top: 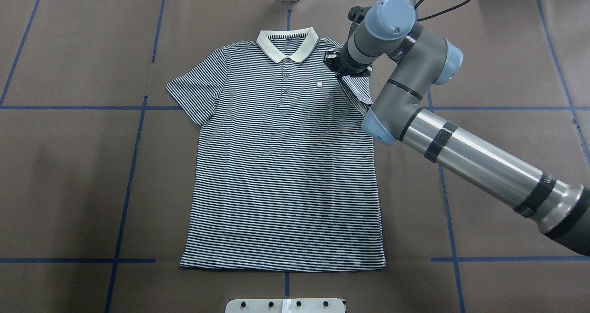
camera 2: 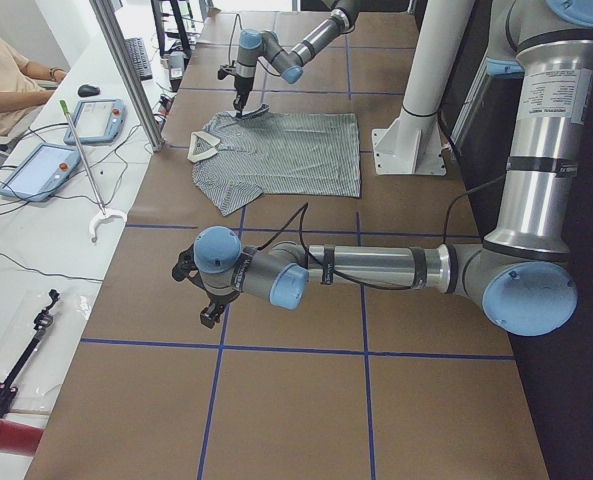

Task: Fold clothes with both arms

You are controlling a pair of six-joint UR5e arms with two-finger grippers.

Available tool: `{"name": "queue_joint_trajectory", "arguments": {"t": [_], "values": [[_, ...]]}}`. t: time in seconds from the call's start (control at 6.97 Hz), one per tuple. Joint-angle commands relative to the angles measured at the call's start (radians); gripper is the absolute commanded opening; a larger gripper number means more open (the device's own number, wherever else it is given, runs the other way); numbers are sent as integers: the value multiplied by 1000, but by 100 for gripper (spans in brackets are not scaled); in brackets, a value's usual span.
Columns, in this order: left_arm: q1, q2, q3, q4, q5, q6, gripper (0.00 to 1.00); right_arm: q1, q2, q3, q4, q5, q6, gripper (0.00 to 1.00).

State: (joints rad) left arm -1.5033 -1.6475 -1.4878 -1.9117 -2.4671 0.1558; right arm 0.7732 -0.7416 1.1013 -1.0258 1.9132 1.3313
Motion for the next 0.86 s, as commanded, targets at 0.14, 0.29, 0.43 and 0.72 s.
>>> {"name": "queue_joint_trajectory", "arguments": {"t": [0.14, 0.29, 0.43, 0.72], "values": [[2, -12, -8, -10, -1, -24, 100, -8, 67, -97, 4, -78, 20, 100], [20, -17, -15, -64, -15, -115, 100, -3, 67, -87, 4, -77, 20, 100], [76, -37, -12, -175, -13, -239, 100, 1, 64, -63, 4, -77, 19, 100], [228, -63, -9, -329, -7, -565, 100, 15, -87, 160, 7, -14, 25, 100]]}}
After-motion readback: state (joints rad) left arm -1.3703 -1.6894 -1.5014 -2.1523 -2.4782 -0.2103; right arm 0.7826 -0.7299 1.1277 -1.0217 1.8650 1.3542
